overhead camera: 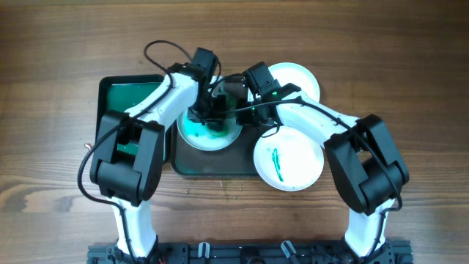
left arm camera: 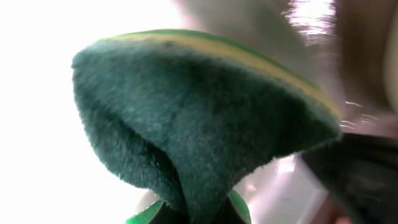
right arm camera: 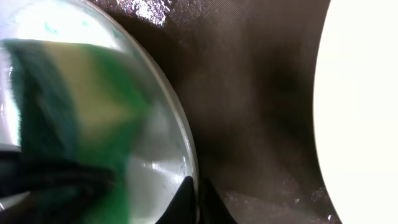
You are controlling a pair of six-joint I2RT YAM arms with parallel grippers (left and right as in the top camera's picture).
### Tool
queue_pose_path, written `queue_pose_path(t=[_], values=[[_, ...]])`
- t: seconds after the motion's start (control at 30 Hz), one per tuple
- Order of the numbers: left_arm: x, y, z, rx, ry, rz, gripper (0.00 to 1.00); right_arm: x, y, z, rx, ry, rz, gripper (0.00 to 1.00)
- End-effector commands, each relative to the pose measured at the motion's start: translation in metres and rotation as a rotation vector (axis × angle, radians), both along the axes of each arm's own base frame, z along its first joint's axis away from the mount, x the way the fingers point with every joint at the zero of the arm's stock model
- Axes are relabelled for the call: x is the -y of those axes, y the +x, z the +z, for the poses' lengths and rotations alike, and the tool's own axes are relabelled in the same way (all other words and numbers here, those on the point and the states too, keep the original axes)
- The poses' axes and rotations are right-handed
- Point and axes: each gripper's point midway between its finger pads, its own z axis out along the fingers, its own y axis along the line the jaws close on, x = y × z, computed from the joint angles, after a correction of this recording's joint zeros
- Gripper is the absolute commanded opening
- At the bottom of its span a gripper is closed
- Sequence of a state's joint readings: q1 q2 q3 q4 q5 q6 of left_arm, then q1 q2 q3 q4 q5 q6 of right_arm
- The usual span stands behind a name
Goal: Clean dirty plates on tray and stack at the side
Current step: 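Move the sponge onto the left plate held by the right gripper, then scrub the left plate with the sponge while right gripper holds it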
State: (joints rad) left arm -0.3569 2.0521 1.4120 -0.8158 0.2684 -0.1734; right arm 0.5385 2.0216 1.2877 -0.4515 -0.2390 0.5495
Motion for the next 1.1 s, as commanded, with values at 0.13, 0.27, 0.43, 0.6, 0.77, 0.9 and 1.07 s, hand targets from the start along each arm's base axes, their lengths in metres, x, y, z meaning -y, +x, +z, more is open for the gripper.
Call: queue_pose_path(t=[0.13, 0.27, 0.43, 0.6, 0.77, 0.9, 1.07], values=[[-0.05, 0.032, -0.012, 0.125, 0.281, 0.263, 0.04, -0.001, 0.0, -0.006, -0.013, -0.01, -0.001, 0.04], [-0.088, 0.015, -0.01, 0.093, 0.477, 0.4, 0.04, -0.001, 0.0, -0.006, -0.013, -0.01, -0.002, 0.04], [-0.044, -0.035, -0.014, -0.152, 0.243, 0.114, 0.04, 0.0, 0.001, -0.006, -0.013, -0.01, -0.004, 0.04], [-0.005, -0.049, -0.005, -0.172, -0.014, -0.161, 0.04, 0.002, 0.002, -0.006, -0.016, -0.01, -0.01, 0.04], [-0.01, -0.002, -0.011, 0.0, 0.064, -0.027, 0.04, 0.004, 0.001, -0.006, -0.026, -0.006, -0.013, 0.04], [-0.067, 0.031, -0.011, 0.14, 0.376, 0.306, 0.04, 0.006, 0.001, -0.007, -0.03, -0.008, -0.015, 0.04], [-0.089, 0.007, -0.011, 0.065, 0.492, 0.342, 0.04, 0.006, 0.001, -0.007, -0.032, -0.008, -0.016, 0.05]])
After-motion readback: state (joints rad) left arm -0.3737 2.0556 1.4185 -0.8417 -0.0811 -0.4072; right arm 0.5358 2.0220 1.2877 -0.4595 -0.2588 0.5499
